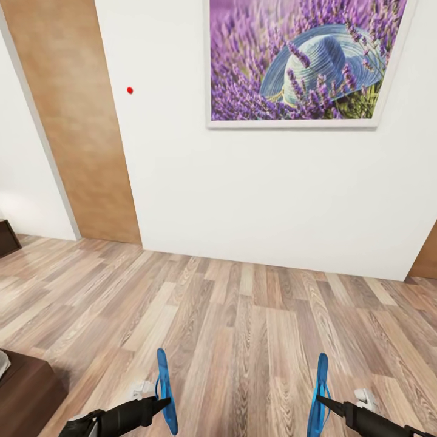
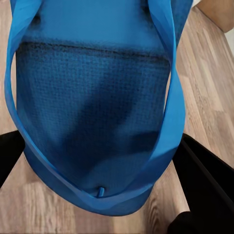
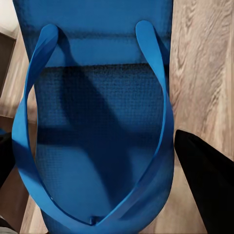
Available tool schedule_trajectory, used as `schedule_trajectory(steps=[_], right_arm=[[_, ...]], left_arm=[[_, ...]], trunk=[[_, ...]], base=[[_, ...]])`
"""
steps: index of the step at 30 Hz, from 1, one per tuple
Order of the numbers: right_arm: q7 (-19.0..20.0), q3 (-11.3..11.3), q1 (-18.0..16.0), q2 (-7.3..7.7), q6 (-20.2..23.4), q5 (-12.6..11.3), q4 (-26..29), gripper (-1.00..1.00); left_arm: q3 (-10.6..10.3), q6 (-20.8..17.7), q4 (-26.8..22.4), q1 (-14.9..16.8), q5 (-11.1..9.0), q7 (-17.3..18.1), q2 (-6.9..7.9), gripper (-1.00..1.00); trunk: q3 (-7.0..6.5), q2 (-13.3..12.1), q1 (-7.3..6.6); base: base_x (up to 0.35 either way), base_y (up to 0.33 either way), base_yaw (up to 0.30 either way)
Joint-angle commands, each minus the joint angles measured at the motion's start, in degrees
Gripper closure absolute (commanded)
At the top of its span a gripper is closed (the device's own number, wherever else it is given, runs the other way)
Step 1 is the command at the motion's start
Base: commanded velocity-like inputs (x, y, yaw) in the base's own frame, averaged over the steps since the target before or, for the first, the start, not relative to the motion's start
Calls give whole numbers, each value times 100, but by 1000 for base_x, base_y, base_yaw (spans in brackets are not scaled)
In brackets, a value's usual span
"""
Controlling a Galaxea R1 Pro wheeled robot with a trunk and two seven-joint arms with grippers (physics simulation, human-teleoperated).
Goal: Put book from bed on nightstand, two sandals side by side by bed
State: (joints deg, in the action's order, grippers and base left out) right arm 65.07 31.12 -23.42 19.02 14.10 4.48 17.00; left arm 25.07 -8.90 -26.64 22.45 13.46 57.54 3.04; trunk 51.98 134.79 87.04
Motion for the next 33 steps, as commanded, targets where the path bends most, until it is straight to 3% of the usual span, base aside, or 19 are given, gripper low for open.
schedule_trajectory(steps=[1, 33], right_arm=[[23, 52, -5, -3, 49, 43, 5, 100], [23, 52, -5, -14, 48, 44, 5, 100]], left_arm=[[50, -59, -8, 5, 34, 40, -9, 100], [59, -50, -8, 6, 34, -106, -14, 100]], trunk=[[6, 2, 2], [6, 2, 2]], base=[[328, -73, 0], [328, -44, 0]])
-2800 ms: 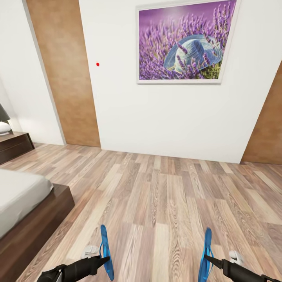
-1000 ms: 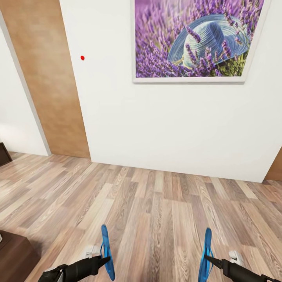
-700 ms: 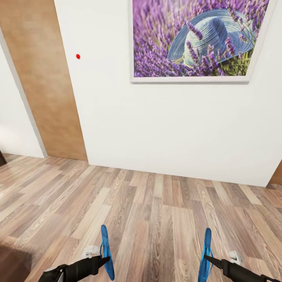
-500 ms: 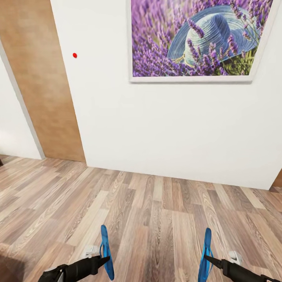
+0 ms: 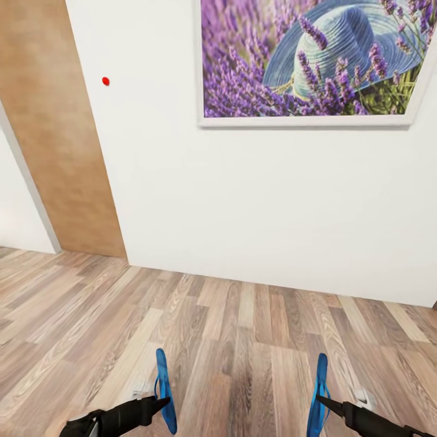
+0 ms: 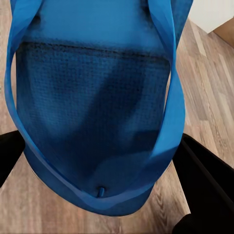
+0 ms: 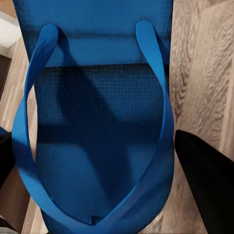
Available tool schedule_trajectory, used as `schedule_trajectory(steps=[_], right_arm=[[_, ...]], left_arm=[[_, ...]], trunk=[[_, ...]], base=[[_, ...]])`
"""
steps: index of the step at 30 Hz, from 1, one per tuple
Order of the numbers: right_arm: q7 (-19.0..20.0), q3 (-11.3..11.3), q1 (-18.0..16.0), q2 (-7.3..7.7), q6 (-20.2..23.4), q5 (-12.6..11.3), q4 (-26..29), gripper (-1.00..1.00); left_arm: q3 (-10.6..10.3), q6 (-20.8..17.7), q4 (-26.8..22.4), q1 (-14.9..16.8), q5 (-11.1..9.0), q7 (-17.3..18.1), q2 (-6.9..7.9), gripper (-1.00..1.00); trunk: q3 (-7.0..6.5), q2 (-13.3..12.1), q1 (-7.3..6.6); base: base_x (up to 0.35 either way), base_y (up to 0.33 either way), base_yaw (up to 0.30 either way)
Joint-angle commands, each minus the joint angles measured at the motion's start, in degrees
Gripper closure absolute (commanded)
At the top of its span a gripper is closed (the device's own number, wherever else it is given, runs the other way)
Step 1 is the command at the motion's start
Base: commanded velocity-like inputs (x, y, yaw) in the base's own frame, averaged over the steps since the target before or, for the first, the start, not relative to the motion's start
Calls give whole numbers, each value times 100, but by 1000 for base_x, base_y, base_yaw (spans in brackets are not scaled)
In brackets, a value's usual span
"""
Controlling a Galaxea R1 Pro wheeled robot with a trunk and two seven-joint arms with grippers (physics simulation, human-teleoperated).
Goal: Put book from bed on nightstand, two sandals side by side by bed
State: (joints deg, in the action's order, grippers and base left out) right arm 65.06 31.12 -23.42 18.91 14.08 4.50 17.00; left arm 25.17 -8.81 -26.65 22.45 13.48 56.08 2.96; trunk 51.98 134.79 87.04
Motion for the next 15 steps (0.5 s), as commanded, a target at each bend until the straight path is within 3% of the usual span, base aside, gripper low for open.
schedule_trajectory(steps=[1, 15], right_arm=[[24, 52, -5, -3, 50, 42, 5, 100], [24, 52, -5, -4, 51, 42, 5, 100]], left_arm=[[49, -59, -7, 5, 32, 40, -6, 100], [49, -59, -7, 5, 32, 44, -6, 100]], trunk=[[6, 2, 2], [6, 2, 2]], base=[[328, 0, 0], [328, 0, 0]])
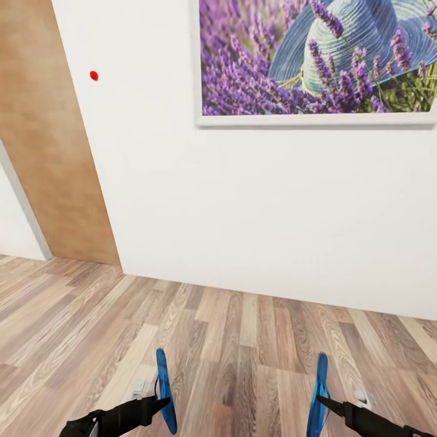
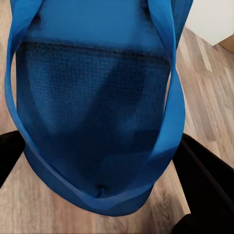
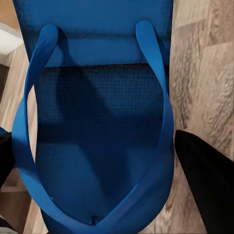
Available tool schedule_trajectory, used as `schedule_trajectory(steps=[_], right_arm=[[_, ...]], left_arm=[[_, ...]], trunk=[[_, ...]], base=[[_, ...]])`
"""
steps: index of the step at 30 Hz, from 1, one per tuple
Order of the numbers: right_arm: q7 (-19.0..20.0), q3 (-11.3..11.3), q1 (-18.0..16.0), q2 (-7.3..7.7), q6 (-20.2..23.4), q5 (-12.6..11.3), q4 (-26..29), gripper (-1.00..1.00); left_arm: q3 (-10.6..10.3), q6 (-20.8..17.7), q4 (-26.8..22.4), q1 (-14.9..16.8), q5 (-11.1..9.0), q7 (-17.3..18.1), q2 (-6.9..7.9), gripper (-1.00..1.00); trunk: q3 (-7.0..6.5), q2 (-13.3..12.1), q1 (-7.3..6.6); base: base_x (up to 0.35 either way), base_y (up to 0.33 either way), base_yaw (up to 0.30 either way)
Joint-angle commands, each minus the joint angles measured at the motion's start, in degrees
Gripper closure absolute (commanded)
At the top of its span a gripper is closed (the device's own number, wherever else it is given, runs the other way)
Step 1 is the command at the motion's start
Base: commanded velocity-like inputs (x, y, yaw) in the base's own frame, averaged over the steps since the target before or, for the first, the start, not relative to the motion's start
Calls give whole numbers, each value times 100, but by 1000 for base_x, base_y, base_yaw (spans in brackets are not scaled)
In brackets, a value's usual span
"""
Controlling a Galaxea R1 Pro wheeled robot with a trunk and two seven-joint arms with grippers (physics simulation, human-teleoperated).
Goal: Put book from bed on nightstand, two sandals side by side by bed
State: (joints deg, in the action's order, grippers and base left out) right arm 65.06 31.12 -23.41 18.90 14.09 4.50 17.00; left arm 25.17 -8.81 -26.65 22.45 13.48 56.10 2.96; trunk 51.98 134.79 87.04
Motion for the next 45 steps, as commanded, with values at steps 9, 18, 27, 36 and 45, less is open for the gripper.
schedule_trajectory(steps=[9, 18, 27, 36, 45], right_arm=[[24, 52, -5, 0, 49, 42, 5, 100], [24, 52, -5, -1, 50, 42, 5, 100], [24, 51, -5, -4, 47, 42, 5, 100], [24, 50, -5, -4, 46, 42, 5, 100], [24, 51, -5, -1, 47, 42, 5, 100]], left_arm=[[49, -59, -7, 7, 32, 41, -6, 100], [49, -59, -7, 8, 32, 41, -6, 100], [49, -59, -7, 9, 32, 41, -6, 100], [49, -59, -7, 7, 32, 41, -8, 100], [49, -59, -7, 6, 32, 41, -6, 100]], trunk=[[6, 2, 2], [6, 2, 2], [6, 2, 2], [6, 2, 2], [6, 2, 2]], base=[[328, 0, 0], [328, 0, 0], [328, 0, 0], [328, 0, 0], [328, 0, 1]])
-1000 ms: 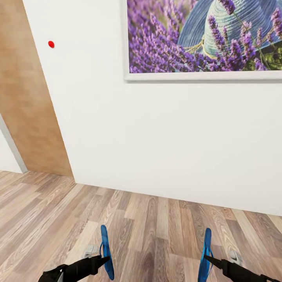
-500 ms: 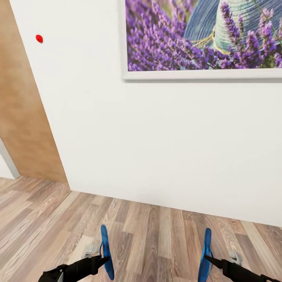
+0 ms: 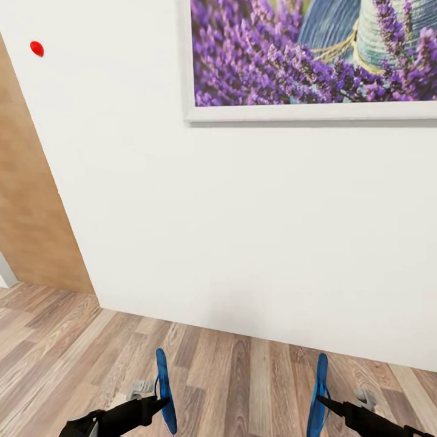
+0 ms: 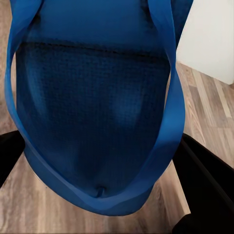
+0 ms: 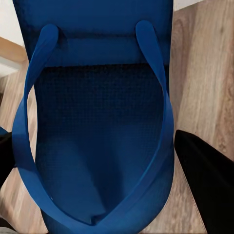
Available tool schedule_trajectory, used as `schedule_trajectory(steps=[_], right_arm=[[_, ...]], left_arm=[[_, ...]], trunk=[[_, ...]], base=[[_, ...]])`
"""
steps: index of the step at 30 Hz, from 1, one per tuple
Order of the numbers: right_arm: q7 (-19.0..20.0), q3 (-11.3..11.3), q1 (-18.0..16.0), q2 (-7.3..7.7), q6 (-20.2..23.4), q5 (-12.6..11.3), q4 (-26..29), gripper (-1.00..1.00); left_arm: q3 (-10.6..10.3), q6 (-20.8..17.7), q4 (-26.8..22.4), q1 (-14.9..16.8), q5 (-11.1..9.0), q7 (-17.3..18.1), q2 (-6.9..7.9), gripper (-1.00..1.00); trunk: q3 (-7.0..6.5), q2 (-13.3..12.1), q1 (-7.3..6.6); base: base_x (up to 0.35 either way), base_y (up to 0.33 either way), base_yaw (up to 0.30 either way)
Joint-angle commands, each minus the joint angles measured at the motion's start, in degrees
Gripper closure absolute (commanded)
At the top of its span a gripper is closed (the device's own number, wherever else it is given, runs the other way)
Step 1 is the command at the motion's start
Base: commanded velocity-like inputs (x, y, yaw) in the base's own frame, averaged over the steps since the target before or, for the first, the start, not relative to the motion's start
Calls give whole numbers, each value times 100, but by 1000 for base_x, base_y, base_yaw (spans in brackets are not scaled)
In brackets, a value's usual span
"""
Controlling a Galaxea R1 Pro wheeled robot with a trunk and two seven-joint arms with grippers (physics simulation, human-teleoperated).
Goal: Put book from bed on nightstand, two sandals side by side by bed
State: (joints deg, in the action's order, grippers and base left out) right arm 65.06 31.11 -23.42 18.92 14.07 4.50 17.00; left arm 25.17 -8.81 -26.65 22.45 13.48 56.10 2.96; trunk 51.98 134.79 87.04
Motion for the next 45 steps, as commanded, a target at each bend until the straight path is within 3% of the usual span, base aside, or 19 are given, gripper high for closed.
schedule_trajectory(steps=[1, 24, 31, 45], right_arm=[[24, 52, -5, -3, 50, 42, 5, 100], [24, 53, -5, -2, 46, 42, 5, 100], [24, 50, -5, -7, 48, 42, 5, 100], [27, 45, -5, -8, 47, 42, 5, 100]], left_arm=[[49, -59, -7, 5, 32, 41, -6, 100], [48, -59, -7, 7, 24, 47, -9, 100], [49, -59, -7, 7, 23, 41, -9, 100], [49, -59, -7, 7, 23, 41, -8, 100]], trunk=[[6, 2, 2], [6, 2, 2], [6, 2, 2], [6, 2, 2]], base=[[327, 0, 28], [53, 0, 245], [267, 0, 204], [313, 0, 9]])
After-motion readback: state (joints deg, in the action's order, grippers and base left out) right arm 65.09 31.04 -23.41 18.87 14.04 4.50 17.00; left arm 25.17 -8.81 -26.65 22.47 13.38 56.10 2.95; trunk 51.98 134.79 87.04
